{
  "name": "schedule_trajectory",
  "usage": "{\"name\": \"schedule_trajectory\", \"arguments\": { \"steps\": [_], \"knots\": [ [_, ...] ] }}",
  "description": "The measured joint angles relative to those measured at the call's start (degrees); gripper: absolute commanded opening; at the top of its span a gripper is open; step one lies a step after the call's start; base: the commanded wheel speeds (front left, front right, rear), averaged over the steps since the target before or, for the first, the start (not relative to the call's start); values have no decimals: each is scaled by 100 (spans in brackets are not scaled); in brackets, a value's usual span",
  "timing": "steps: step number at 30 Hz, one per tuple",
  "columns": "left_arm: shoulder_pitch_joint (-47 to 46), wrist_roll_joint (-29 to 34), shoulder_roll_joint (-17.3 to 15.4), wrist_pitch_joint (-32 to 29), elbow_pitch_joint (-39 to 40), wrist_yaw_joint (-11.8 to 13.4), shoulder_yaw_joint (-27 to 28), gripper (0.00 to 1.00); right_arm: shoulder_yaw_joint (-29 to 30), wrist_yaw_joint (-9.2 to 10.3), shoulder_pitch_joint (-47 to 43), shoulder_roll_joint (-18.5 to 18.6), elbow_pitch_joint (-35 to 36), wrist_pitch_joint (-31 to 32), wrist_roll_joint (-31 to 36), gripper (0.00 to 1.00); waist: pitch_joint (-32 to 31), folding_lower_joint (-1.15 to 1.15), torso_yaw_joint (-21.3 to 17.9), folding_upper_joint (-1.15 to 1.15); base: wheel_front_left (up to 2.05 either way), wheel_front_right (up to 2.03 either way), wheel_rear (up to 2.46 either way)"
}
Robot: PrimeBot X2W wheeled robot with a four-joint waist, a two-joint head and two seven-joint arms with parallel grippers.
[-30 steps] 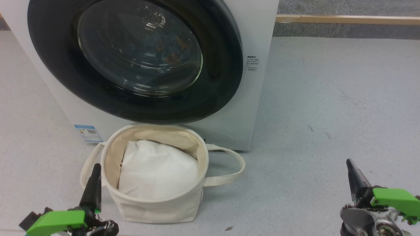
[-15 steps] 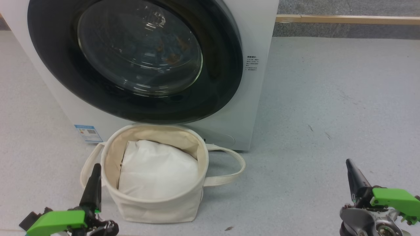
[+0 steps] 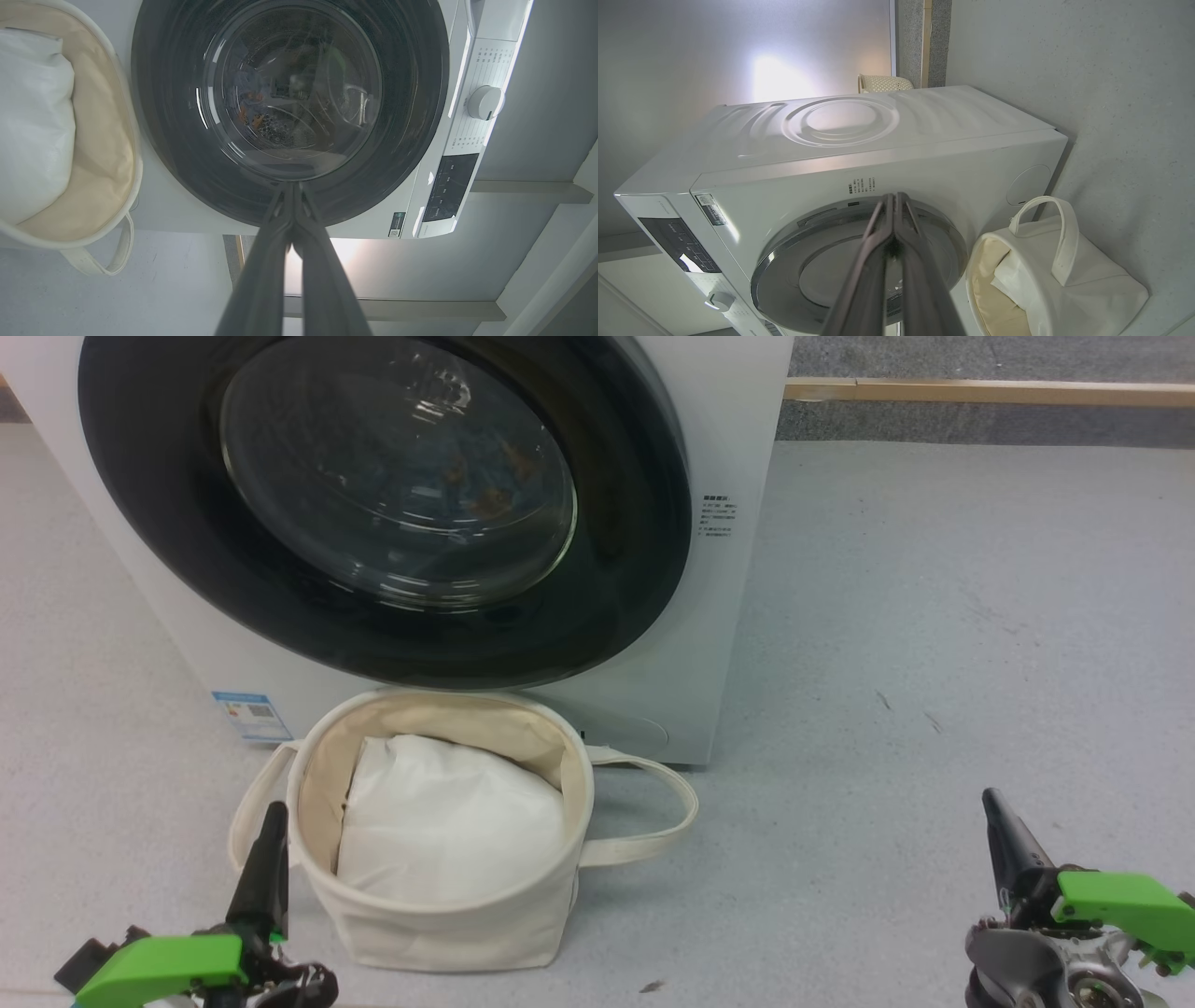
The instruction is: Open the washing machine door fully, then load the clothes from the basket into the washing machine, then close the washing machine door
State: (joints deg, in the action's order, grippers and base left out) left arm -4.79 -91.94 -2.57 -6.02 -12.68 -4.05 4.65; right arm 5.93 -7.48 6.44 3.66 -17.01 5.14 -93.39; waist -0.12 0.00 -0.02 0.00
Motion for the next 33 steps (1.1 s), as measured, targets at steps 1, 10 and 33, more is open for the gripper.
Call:
{"name": "schedule_trajectory", "arguments": {
  "steps": [1, 10, 33],
  "knots": [
    [0, 0, 0, 0, 0, 0, 0, 0, -3, 0, 0, 1, 0, 0, 0, 0, 0, 0, 0, 0, 0, 0, 0],
    [0, 0, 0, 0, 0, 0, 0, 0, -21, 0, -1, 25, 1, -18, -1, 0, 0, 0, 0, 0, 0, 0, 0],
    [0, 0, 0, 0, 0, 0, 0, 0, -86, 0, -2, 48, 4, -67, -100, 0, 0, 0, 0, 0, 0, 0, 0]
  ]
}}
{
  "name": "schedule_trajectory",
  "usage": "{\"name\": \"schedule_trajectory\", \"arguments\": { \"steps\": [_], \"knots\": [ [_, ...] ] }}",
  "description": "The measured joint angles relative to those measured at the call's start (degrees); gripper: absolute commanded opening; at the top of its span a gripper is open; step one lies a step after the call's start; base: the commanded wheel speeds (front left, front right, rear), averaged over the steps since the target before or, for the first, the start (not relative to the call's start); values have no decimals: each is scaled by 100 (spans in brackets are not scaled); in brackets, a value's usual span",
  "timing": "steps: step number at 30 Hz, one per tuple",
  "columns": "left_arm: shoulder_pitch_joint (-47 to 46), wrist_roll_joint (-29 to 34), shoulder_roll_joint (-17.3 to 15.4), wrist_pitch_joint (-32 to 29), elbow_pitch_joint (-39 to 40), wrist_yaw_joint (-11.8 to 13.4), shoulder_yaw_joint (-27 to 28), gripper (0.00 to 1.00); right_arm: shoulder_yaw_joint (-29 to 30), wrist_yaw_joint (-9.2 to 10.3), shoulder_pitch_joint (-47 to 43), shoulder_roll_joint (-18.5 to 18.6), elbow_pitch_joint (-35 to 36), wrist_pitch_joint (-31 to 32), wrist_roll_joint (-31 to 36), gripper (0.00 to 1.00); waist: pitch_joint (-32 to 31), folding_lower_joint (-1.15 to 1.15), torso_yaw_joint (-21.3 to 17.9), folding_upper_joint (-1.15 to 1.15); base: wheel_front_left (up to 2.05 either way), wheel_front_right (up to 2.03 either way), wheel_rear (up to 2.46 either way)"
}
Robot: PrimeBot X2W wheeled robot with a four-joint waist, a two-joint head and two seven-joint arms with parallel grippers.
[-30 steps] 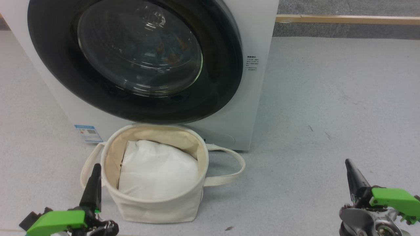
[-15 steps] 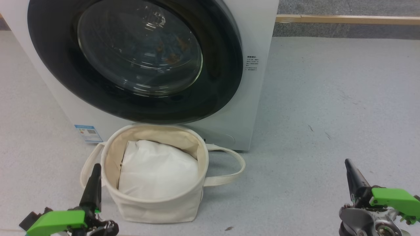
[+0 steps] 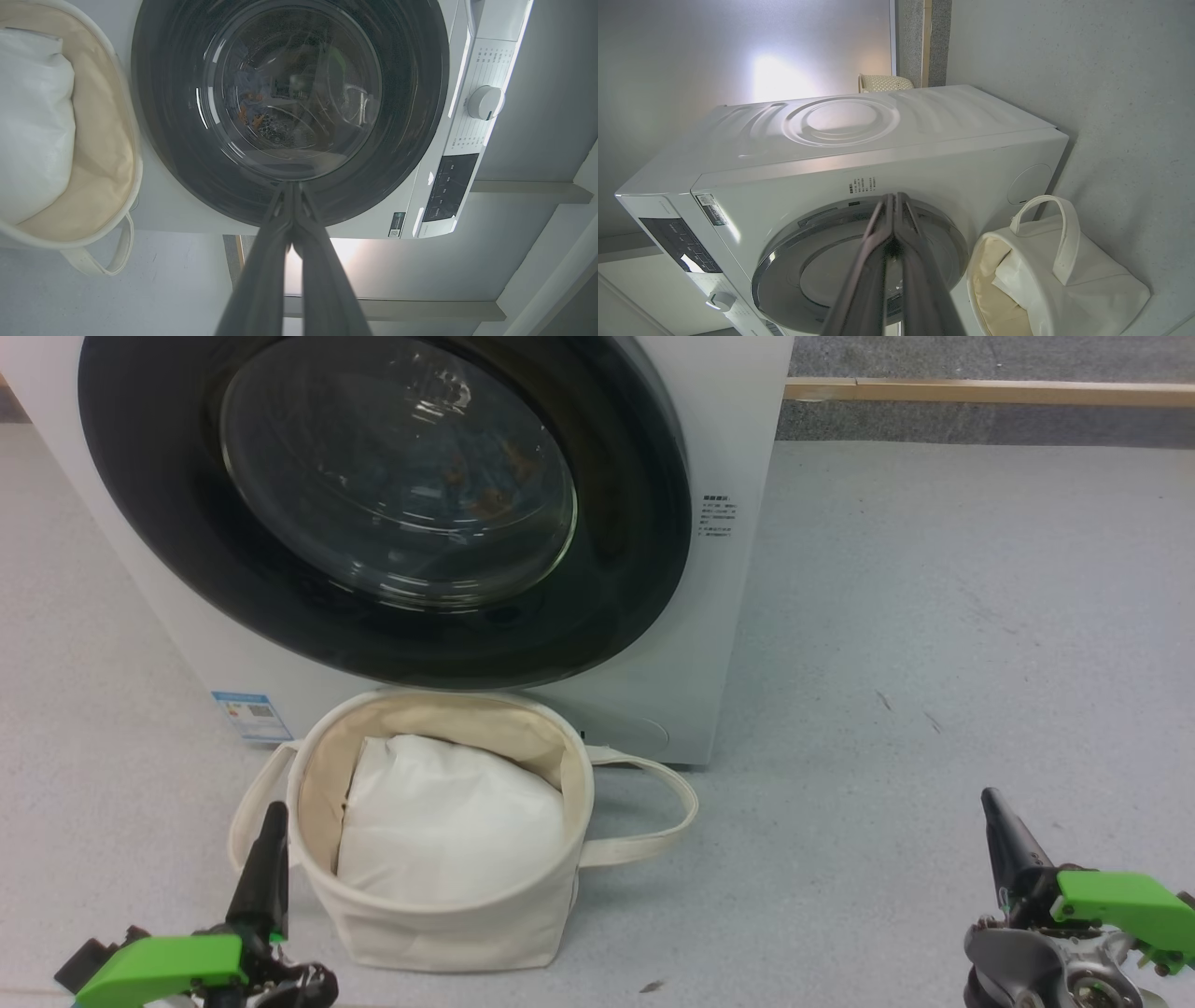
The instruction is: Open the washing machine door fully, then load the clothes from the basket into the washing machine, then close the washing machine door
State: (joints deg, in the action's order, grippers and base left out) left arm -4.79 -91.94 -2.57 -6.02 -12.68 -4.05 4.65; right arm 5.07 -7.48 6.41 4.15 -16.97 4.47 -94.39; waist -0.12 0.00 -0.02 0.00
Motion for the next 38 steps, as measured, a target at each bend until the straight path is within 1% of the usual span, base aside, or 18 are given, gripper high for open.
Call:
{"name": "schedule_trajectory", "arguments": {
  "steps": [38],
  "knots": [
    [0, 0, 0, 0, 0, 0, 0, 0, -104, 0, -82, 76, 19, -60, -88, 0, 0, 0, 0, 0, 0, 0, 0]
  ]
}}
